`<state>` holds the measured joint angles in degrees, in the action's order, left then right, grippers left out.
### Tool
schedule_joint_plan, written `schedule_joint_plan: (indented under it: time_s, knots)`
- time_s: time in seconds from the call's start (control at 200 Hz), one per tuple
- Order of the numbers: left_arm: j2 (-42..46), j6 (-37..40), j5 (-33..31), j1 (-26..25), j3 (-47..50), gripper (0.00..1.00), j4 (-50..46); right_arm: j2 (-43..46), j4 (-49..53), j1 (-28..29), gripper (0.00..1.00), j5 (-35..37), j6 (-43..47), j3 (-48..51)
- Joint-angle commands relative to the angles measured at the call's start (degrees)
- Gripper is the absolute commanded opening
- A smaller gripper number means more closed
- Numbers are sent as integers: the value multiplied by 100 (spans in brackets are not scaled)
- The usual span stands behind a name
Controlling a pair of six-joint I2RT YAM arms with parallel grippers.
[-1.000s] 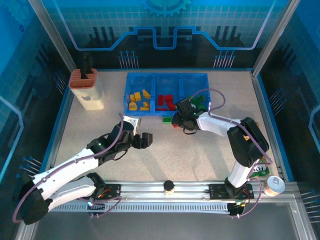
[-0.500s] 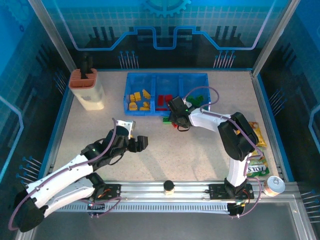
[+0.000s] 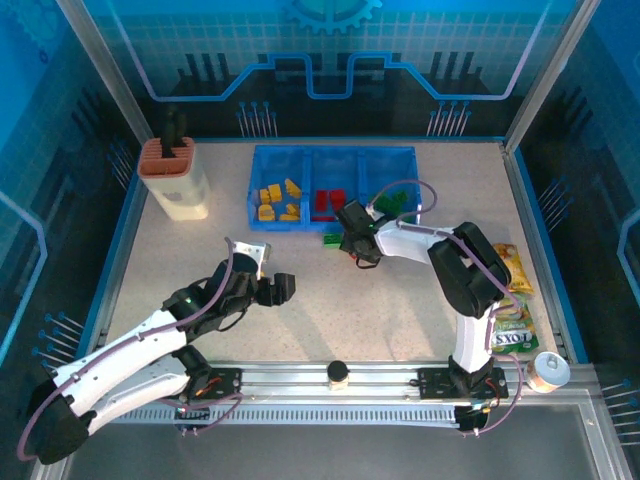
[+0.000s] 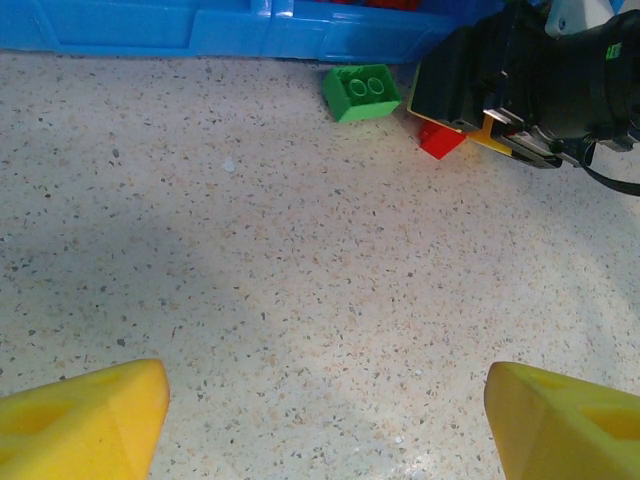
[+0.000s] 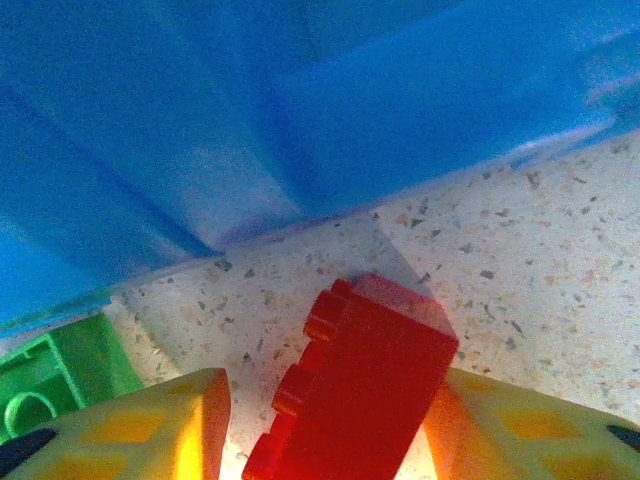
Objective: Sort the legos into containers by color
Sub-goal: Pick up the lego from the center of the table, then place the lego in the container.
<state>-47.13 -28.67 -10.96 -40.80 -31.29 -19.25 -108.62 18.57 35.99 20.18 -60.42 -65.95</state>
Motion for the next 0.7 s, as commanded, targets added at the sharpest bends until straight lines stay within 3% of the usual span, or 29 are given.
schedule_joint_plan:
  time_s: [0.0, 0.205, 0.35, 0.53, 0.695]
  knots:
    - [77, -125, -107, -22, 138, 83, -44, 175, 148, 82, 51, 62, -203, 299]
    - [67, -100, -132, -25, 149, 83, 4, 566, 178, 148, 34, 157, -160, 613]
    - [25, -111, -163, -20, 189, 83, 50, 959, 378, 288, 28, 314, 111, 581]
    - [-105, -225, -133, -20, 291, 83, 121, 1273, 731, 462, 27, 449, 834, -189]
    - [-208, -413, -35, -19, 433, 82, 161, 734, 845, 269, 27, -21, 1607, -1337]
